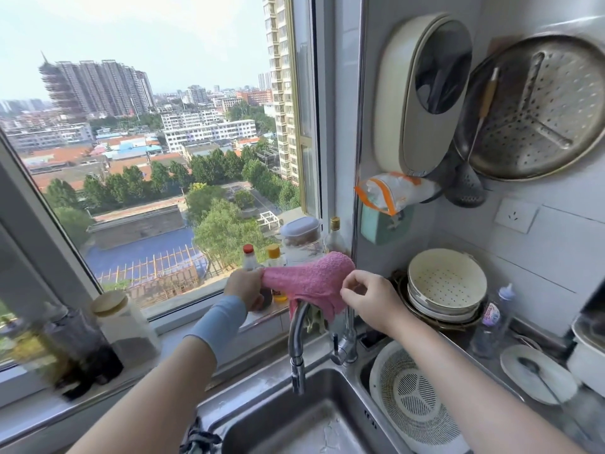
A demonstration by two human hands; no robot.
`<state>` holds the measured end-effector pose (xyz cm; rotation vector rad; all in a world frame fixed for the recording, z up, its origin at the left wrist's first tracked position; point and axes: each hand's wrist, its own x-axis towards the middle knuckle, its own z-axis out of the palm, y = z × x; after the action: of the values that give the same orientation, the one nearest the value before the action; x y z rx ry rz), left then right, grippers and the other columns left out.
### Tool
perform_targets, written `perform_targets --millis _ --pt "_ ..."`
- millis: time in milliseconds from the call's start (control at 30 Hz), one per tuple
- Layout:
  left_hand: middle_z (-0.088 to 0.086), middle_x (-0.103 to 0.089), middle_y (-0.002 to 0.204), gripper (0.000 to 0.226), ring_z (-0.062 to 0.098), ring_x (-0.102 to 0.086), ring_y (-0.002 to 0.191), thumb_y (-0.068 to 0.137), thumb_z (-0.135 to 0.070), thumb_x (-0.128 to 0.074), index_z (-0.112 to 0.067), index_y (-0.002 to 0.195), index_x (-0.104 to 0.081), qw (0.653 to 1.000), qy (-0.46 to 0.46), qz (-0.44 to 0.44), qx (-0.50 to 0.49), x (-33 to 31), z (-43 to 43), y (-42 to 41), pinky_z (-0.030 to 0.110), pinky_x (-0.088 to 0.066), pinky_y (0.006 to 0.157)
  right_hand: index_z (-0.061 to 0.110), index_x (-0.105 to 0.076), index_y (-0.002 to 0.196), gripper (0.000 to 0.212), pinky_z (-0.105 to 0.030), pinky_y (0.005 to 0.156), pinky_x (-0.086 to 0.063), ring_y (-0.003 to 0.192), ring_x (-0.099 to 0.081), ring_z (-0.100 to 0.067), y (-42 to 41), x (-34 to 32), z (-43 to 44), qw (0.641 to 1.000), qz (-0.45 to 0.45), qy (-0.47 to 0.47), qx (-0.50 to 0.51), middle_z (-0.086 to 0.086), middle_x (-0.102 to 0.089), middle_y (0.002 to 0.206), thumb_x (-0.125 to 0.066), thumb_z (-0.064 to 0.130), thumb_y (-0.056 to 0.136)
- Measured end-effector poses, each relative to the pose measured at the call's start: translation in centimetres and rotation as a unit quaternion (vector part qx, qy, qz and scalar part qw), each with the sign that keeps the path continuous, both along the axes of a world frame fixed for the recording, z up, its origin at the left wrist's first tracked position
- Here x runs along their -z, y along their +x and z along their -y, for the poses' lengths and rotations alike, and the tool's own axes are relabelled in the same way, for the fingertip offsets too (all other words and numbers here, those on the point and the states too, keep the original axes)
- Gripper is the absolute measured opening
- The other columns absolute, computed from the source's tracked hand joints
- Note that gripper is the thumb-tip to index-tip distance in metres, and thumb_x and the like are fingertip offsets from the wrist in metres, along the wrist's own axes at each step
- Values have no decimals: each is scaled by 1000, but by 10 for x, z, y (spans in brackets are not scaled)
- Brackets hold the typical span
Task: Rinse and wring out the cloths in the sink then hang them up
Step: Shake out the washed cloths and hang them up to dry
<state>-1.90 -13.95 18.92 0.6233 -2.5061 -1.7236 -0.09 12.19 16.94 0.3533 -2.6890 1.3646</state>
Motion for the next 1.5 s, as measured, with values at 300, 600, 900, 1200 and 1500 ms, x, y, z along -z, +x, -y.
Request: perform_targets --millis 300,600,900,1200,1500 --pt "3 -64 115 33 5 -61 73 104 -27 -43 -17 133 -53 973 -114 -40 197 -6 -39 0 21 -53 79 39 -45 139 44 -50 117 -21 142 -28 -17 -7 -11 24 977 -125 168 -28 6 -36 153 -47 40 96" --pt "7 -58 131 38 14 -57 110 104 -28 -42 -15 139 -49 963 -67 -16 260 -14 -30 1 18 -49 85 33 -57 132 46 -48 112 -26 133 -39 -22 -13 -30 49 956 -141 256 -2 0 -51 140 -42 51 93" --pt "9 -64 121 34 27 -63 105 100 -28 -50 -15 131 -55 981 -164 16 101 31 113 50 38 -49 96 20 -67 103 21 -27 70 -45 87 -60 -19 11 -33 193 966 -35 163 -195 2 -62 93 -52 31 95" --pt "-1 -65 128 33 18 -60 113 96 -29 -54 -23 128 -59 953 -221 190 86 149 234 123 27 -44 98 19 -69 119 31 -26 92 -46 111 -62 -20 33 105 310 909 202 245 -271 -2 -69 122 -53 29 94" --pt "10 -24 153 59 32 -47 130 93 -30 -60 -25 147 -38 914 -249 288 143 247 263 150 30 -36 107 20 -64 102 16 -21 45 -43 67 -60 -19 63 236 370 888 399 170 -152 -4 -68 83 -61 27 88"
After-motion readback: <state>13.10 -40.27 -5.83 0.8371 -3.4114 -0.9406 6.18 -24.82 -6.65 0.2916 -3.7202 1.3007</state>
